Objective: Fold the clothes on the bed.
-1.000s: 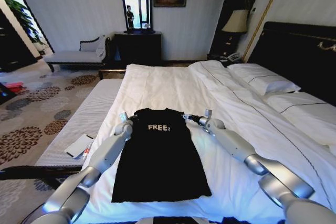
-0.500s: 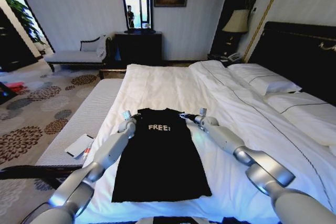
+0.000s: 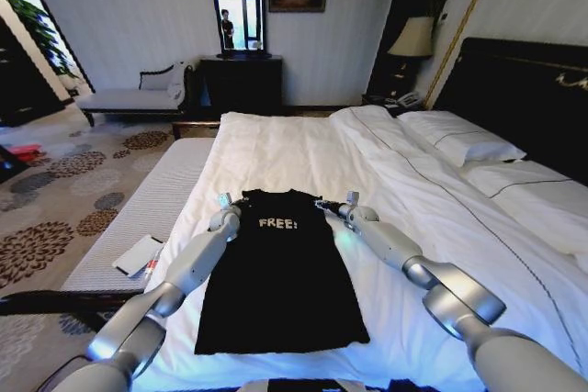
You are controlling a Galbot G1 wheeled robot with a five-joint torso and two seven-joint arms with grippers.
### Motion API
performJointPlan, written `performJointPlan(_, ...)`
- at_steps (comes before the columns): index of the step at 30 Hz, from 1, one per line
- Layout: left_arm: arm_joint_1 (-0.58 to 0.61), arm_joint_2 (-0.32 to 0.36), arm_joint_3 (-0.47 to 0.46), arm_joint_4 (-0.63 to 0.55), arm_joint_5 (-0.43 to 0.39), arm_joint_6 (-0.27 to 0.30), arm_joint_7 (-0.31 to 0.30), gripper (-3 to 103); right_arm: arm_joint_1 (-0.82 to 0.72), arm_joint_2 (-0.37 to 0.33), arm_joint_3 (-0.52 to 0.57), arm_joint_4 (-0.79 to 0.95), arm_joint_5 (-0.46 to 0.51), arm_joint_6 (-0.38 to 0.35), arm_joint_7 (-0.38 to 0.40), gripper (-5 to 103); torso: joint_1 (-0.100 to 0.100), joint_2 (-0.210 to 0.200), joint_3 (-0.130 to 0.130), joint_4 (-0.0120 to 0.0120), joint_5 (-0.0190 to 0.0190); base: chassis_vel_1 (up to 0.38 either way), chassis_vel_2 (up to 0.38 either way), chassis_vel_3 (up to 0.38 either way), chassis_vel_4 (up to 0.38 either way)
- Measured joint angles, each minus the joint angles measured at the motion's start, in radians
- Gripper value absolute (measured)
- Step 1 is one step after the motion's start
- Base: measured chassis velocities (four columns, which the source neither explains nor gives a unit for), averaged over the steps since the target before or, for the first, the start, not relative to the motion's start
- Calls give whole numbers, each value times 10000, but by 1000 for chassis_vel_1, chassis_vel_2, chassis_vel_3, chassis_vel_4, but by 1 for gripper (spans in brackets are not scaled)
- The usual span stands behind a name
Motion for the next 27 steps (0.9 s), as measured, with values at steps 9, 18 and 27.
performJointPlan(9,-43,-97,20,-17,12,47,-136,1,-88,-443,-37,396,181,18,96,18,-1,0,-1,0,0,0,0,0,0)
performJointPlan(18,-41,-213,-55,-14,154,84,-184,1,-293,-690,-28,731,286,-13,101,0,-2,1,-1,0,0,0,0,0,0)
performJointPlan(27,38,-46,-155,-105,96,109,-245,1,-395,-744,74,1096,653,-51,252,10,-1,1,-1,0,-1,0,0,0,0)
